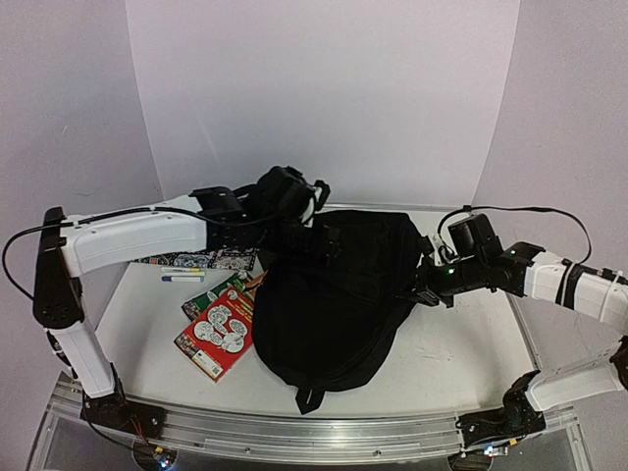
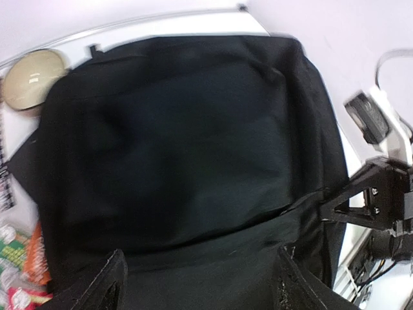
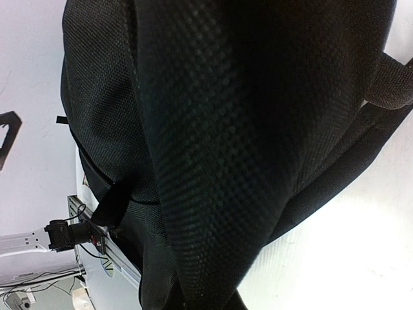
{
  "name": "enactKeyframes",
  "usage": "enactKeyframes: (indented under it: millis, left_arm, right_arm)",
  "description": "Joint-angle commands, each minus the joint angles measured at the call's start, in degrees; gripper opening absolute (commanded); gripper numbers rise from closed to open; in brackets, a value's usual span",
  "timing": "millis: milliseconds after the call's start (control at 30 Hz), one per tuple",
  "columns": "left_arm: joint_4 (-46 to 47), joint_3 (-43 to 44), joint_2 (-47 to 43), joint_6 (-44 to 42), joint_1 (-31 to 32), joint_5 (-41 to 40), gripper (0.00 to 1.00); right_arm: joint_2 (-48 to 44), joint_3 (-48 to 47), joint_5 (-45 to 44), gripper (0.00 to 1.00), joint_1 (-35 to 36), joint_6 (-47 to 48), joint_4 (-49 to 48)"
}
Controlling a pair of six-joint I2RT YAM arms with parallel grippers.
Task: Pack the student bag
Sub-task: Hold the lower front pocket of the student bag, then grab the student bag from the lower front pocket.
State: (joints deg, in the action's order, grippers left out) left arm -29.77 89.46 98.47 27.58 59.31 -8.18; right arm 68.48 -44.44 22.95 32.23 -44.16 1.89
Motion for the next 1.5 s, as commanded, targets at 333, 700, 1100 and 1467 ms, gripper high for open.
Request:
enactKeyframes:
  millis: [333, 700, 1100, 1467]
  left_arm:
    - [0.24, 20.04, 14.65, -9.53, 5.87, 5.74, 0.6]
    - [0.22, 23.43, 18.98, -12.6, 6.87, 7.38, 0.44]
    - [-0.15, 23.78, 22.26, -13.96, 6.81, 1.72, 0.39]
    - [-0.5, 22.38, 19.38, -12.82, 6.86, -1.66, 0.01]
  right_arm:
    - [0.75, -5.99, -1.16, 0.0, 2.95, 0.26, 1.01]
    - [2.1, -7.26, -2.28, 0.0, 4.84, 0.68, 1.34]
    - [3.5, -9.03, -2.88, 0.0, 6.43, 1.35, 1.27]
    - [2.87, -9.3, -5.53, 0.0, 6.54, 2.33, 2.78]
